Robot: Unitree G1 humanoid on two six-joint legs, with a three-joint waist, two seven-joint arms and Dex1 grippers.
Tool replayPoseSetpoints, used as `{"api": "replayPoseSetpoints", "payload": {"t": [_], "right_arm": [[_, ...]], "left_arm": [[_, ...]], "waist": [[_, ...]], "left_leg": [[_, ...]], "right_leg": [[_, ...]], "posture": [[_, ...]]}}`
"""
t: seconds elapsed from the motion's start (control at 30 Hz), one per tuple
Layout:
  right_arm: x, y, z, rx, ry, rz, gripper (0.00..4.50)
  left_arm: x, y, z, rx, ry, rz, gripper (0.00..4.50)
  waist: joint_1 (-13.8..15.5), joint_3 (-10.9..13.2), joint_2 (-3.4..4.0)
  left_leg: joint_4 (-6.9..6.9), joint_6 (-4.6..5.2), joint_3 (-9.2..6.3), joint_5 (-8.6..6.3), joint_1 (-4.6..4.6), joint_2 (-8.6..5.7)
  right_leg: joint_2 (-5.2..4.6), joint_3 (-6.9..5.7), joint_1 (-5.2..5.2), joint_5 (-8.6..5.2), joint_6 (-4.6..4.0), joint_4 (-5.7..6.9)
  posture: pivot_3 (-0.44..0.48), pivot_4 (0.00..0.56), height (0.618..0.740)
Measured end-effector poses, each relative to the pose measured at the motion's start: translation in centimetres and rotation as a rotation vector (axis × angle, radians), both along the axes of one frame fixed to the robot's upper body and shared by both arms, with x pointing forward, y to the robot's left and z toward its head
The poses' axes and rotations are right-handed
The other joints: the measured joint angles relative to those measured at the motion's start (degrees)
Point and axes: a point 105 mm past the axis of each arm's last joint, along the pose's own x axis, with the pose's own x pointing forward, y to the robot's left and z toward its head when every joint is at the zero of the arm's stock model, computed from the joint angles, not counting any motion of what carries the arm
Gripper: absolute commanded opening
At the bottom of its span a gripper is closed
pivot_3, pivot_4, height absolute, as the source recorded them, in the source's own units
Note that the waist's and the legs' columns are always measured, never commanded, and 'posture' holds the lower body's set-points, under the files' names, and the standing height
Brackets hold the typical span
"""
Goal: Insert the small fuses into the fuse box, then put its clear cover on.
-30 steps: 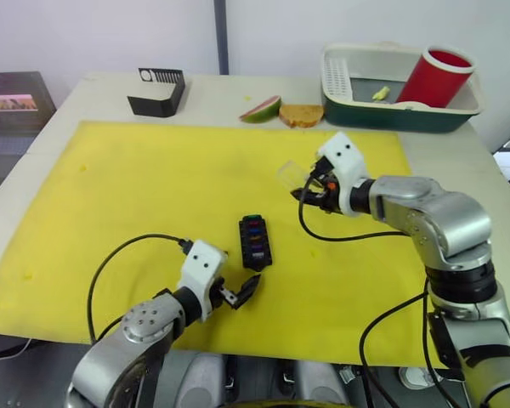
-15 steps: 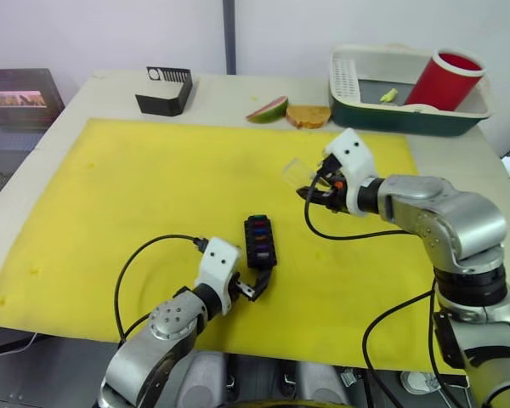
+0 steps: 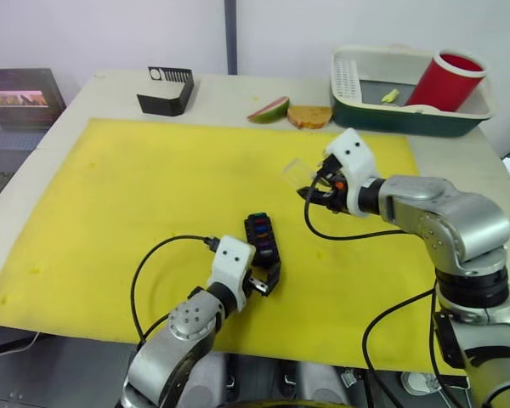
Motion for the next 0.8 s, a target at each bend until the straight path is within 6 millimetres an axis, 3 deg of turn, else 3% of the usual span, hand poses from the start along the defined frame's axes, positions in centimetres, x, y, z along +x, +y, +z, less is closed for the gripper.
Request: {"api": "replayPoseSetpoints", "payload": {"t": [0.43,0.8], "right_arm": [[0.4,0.2,0.2,0.021,-0.032,0.008,1.7],[0.3,0.3,-0.4,0.028,-0.028,0.012,1.7]], "left_arm": [[-0.2,4.6,-0.1,0.098,-0.021,-0.026,4.5],[0.7,6.3,0.3,0.094,-0.037,0.007,4.5]], "waist": [[-1.9,0.0,0.0],[-1.91,0.0,0.0]], "left_leg": [[-0.06,-0.04,-0.01,0.02,0.07,0.08],[-0.08,-0.08,-0.01,0.04,0.09,0.11]], "right_leg": [[0.07,0.01,-0.06,-0.01,-0.01,0.11],[0.09,0.01,-0.07,-0.01,-0.02,0.12]], "posture": [[0.0,0.15,0.74],[0.0,0.15,0.74]]}}
